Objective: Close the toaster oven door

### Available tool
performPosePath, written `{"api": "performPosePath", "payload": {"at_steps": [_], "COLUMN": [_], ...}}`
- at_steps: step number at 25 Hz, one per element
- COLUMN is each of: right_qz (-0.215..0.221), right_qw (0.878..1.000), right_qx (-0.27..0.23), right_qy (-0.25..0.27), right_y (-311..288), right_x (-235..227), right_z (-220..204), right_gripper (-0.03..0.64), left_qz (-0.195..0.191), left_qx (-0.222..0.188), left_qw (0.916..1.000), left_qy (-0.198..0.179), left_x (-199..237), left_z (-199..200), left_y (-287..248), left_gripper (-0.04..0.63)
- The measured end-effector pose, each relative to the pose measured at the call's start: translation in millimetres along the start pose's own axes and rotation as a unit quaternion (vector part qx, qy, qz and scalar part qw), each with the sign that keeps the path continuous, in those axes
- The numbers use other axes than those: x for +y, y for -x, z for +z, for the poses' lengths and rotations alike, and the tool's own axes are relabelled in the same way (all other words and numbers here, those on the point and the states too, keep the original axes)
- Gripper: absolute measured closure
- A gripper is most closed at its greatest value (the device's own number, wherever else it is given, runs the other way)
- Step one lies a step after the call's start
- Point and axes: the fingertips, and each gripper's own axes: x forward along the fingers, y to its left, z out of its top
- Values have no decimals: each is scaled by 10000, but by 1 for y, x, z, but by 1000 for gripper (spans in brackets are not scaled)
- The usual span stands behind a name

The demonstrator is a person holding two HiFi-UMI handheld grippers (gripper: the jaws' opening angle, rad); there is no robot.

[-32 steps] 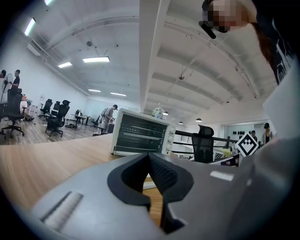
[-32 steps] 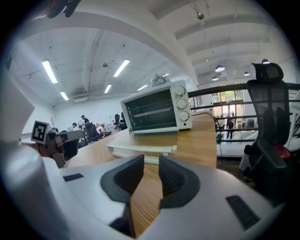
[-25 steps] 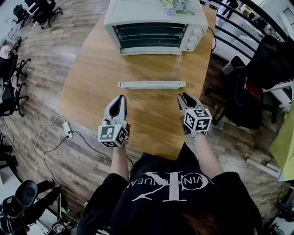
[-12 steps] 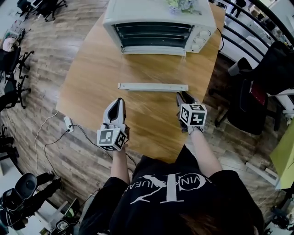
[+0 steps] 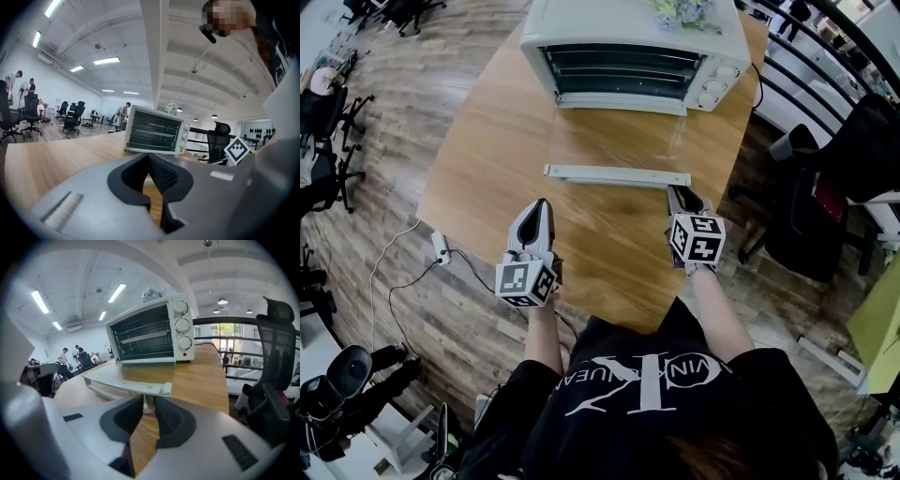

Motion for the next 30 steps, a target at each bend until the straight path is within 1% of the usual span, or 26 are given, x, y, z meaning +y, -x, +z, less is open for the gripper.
{"api": "performPosePath", "payload": {"at_steps": [8,15,23,30], "right_qz": [41,125,200,182], "right_qw": [9975,9914,9850,9814], "right_qx": [-536,-1041,-1472,-1691], "right_qy": [461,782,875,891], "right_y": [19,30,30,26], "right_x": [5,8,4,-2], "right_z": [47,98,155,190], "right_gripper": [546,546,546,548], "left_qz": [-65,-160,-213,-224], "left_qx": [-104,-220,-249,-327], "left_qw": [9999,9996,9995,9992], "left_qy": [11,0,5,-69], "left_x": [-2,-8,-13,-16], "left_z": [9,19,21,32], "left_y": [-4,-13,-18,-24], "left_gripper": [584,583,583,583]}}
